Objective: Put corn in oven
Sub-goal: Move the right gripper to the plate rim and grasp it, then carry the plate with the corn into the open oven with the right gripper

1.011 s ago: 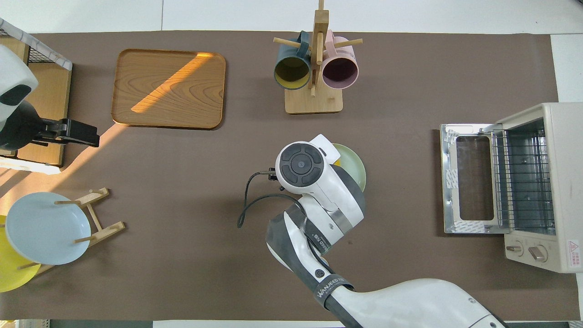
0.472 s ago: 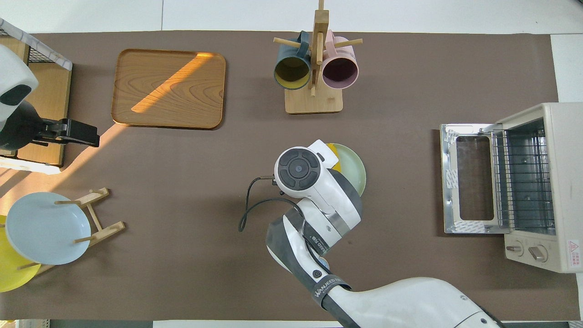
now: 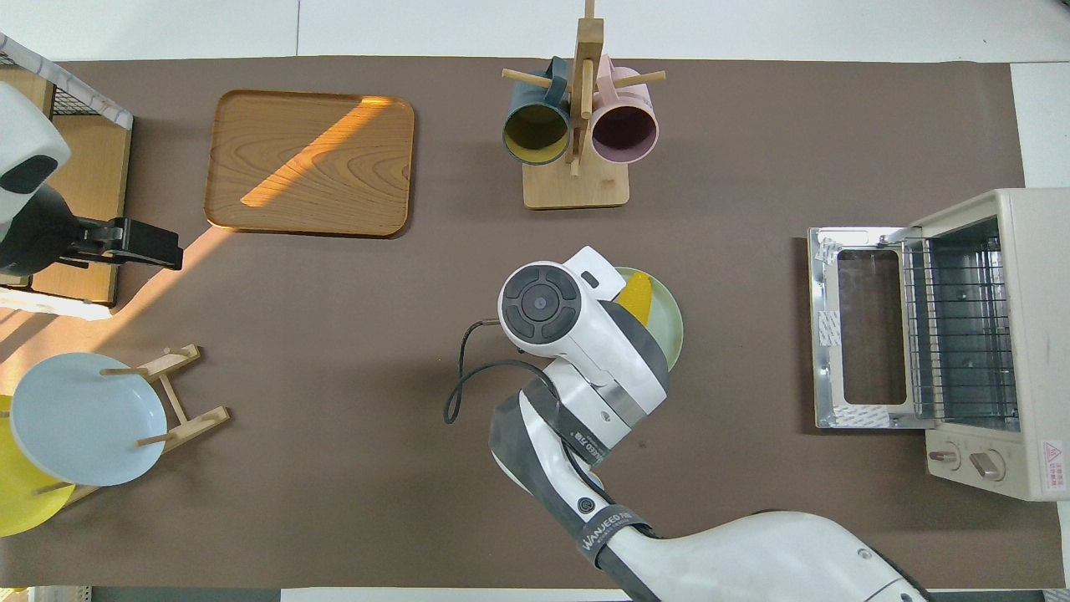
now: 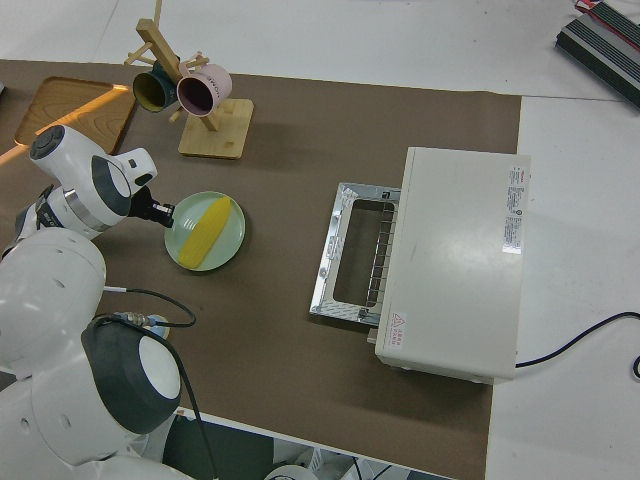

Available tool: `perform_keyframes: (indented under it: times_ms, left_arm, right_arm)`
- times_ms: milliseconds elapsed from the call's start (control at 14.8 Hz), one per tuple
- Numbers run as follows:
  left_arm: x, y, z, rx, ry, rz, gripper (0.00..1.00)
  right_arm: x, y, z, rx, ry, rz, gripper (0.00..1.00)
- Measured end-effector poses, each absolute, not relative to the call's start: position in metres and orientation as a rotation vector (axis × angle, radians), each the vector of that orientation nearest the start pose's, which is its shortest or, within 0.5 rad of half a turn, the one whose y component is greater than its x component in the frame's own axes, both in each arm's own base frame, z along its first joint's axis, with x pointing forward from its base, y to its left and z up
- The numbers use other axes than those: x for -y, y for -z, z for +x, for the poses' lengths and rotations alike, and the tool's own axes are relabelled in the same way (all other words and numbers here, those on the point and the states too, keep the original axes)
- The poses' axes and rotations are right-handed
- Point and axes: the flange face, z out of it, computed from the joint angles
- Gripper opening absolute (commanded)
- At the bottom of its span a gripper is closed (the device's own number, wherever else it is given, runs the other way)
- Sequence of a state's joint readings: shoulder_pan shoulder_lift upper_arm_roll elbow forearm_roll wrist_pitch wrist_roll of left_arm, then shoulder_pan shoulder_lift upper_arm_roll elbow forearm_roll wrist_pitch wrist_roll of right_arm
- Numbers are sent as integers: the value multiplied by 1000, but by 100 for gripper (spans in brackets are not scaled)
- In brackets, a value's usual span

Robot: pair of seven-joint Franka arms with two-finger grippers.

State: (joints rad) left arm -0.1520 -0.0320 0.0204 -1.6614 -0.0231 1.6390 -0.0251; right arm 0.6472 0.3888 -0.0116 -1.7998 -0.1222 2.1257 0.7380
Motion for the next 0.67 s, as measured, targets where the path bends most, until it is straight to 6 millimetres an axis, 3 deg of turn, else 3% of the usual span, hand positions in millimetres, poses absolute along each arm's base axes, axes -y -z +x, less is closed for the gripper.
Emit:
perform_keyframes:
  times_ms: [202,404,674]
  left_arm:
    - [74,-605,544,-166,12,-3162,100]
    - [74,-605,544,-166,12,-3162,100]
    - [74,-605,544,-166,12,-3162,100]
  right_arm:
    - [-358,-349,531,-12,-9,-3312,0]
    - [-311,-375,551,-7,-78,-3335,0]
    - [-261,-404,550,-32,-195,-3440,0]
